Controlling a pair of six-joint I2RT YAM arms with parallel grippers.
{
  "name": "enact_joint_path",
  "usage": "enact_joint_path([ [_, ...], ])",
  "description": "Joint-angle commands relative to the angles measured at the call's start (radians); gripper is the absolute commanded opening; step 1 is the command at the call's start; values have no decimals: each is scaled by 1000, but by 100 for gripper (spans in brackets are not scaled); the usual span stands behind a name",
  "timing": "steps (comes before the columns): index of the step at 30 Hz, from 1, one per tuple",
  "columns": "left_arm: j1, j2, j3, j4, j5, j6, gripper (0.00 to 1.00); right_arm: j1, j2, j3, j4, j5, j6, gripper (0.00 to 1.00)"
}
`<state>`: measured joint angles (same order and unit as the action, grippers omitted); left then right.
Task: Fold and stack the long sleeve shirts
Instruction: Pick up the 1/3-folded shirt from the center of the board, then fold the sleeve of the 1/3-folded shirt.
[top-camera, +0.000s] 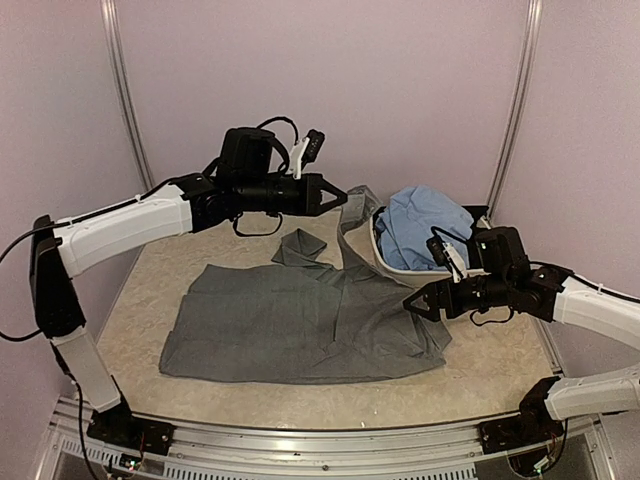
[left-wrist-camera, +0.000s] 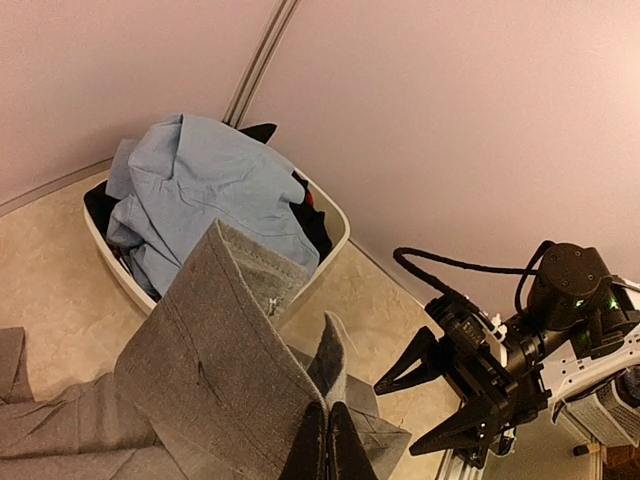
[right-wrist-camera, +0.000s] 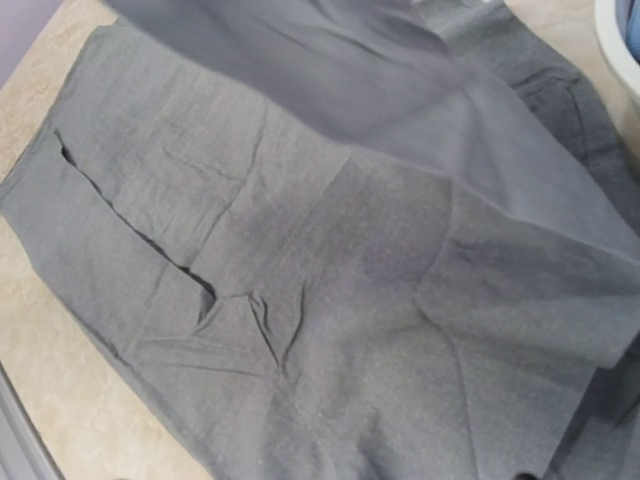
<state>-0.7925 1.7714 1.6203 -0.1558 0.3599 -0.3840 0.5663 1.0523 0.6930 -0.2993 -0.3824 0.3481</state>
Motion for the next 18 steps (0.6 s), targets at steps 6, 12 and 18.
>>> enact_joint_path([
  [6,-3,-239,-197,12,-193,-112,0,-5,-20,41,-21,27,-13,79],
  [12,-10,-404,-360,-1,-281,-135,0,-6,-9,50,-16,25,-27,79],
  [18,-60,-521,-482,-57,-372,-156,0,-6,32,32,20,11,-32,79],
])
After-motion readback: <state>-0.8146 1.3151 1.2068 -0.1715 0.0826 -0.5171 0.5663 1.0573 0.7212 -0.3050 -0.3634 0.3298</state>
